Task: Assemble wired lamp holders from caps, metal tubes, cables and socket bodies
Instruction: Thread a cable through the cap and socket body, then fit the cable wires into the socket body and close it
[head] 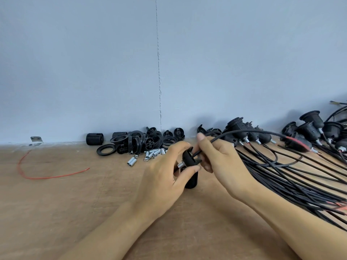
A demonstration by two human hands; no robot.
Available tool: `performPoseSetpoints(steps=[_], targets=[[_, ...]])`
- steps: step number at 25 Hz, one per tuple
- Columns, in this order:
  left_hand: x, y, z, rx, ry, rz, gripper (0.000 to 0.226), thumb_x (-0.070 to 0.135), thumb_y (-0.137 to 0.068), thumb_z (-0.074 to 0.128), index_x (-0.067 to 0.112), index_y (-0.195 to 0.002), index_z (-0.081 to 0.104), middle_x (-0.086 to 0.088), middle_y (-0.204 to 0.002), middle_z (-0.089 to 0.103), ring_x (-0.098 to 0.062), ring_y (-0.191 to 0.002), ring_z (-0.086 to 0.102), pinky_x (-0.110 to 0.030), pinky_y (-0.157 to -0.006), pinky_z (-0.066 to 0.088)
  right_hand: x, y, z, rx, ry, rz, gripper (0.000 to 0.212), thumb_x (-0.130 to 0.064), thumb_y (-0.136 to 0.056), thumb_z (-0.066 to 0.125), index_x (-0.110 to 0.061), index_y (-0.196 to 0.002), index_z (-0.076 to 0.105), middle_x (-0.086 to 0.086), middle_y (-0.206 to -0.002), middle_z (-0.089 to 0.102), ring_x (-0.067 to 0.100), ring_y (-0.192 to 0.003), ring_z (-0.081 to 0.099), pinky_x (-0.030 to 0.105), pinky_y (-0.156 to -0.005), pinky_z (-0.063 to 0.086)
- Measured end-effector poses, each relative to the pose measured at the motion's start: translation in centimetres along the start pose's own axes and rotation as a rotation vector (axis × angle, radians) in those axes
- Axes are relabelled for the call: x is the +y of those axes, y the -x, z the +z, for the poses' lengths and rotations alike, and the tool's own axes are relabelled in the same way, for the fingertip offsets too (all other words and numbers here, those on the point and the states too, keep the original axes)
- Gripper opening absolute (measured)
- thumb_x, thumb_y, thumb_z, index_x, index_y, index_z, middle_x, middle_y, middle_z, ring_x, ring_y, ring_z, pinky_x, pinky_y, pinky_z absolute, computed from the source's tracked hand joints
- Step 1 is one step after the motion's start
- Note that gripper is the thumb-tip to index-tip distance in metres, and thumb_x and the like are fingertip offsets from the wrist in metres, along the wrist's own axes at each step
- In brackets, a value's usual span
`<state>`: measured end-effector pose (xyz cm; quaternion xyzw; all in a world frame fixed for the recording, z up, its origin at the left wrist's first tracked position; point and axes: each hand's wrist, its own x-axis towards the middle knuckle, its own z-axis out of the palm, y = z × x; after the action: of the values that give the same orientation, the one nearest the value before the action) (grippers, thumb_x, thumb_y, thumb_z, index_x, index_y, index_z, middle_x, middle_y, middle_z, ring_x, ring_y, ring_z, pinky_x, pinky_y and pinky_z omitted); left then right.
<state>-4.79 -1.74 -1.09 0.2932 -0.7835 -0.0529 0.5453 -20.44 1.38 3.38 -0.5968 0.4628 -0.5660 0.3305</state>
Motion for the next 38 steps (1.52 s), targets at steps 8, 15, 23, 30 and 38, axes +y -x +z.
performPoseSetpoints(steps=[8, 15, 23, 30, 38], targets=[[-0.5, -0.1, -0.3, 0.072, 0.094, -0.081, 0.032, 0.043, -0.094, 0.059, 0.035, -0.125, 0.054, 0.028, -0.067, 0.052, 0.000, -0.054, 0.048, -0.004, -0.057, 0.034, -0.3, 0.2, 0.6, 0.266, 0.015, -0.121, 0.029, -0.048, -0.101, 0.051, -0.025, -0.084, 0.056, -0.018, -0.066, 0.055, 0.001, -0.056, 0.049, 0.018, -0.058, 0.039], [-0.4, -0.2, -0.1, 0.024, 0.106, -0.096, 0.041, 0.050, -0.092, 0.061, 0.046, -0.131, 0.047, 0.011, -0.077, 0.058, -0.014, -0.064, 0.056, -0.030, -0.065, 0.052, -0.4, 0.4, 0.8, 0.149, 0.040, -0.090, 0.043, -0.031, -0.102, 0.055, -0.026, -0.060, 0.059, -0.010, -0.055, 0.047, 0.006, -0.048, 0.041, 0.014, -0.049, 0.034], [-0.1, -0.3, -0.5, 0.060, 0.098, -0.099, 0.037, 0.042, -0.091, 0.063, 0.041, -0.126, 0.053, 0.036, -0.074, 0.053, 0.003, -0.058, 0.050, -0.004, -0.060, 0.036, -0.2, 0.7, 1.1, 0.076, 0.029, -0.014, 0.031, -0.037, -0.100, 0.057, -0.032, -0.070, 0.066, -0.013, -0.052, 0.054, 0.009, -0.048, 0.043, 0.018, -0.048, 0.038], [0.1, -0.6, -1.3, 0.057, -0.024, -0.126, 0.041, 0.048, -0.089, 0.068, 0.033, -0.125, 0.054, 0.027, -0.076, 0.054, 0.010, -0.061, 0.049, -0.003, -0.064, 0.034, 0.0, -1.0, -0.5, 0.330, -0.333, 0.086, 0.035, -0.034, -0.105, 0.050, -0.011, -0.083, 0.064, 0.002, -0.062, 0.058, 0.014, -0.043, 0.041, 0.024, -0.041, 0.035], [2.0, -2.1, -1.6, -0.037, 0.150, -0.177, 0.029, 0.033, -0.086, 0.080, 0.039, -0.107, 0.061, 0.032, -0.099, 0.065, 0.009, -0.084, 0.064, -0.010, -0.072, 0.046, -0.6, -0.9, -0.1, 0.043, -0.394, 0.166, 0.034, -0.035, -0.102, 0.054, -0.018, -0.077, 0.070, -0.003, -0.061, 0.047, 0.010, -0.047, 0.035, 0.022, -0.044, 0.032]])
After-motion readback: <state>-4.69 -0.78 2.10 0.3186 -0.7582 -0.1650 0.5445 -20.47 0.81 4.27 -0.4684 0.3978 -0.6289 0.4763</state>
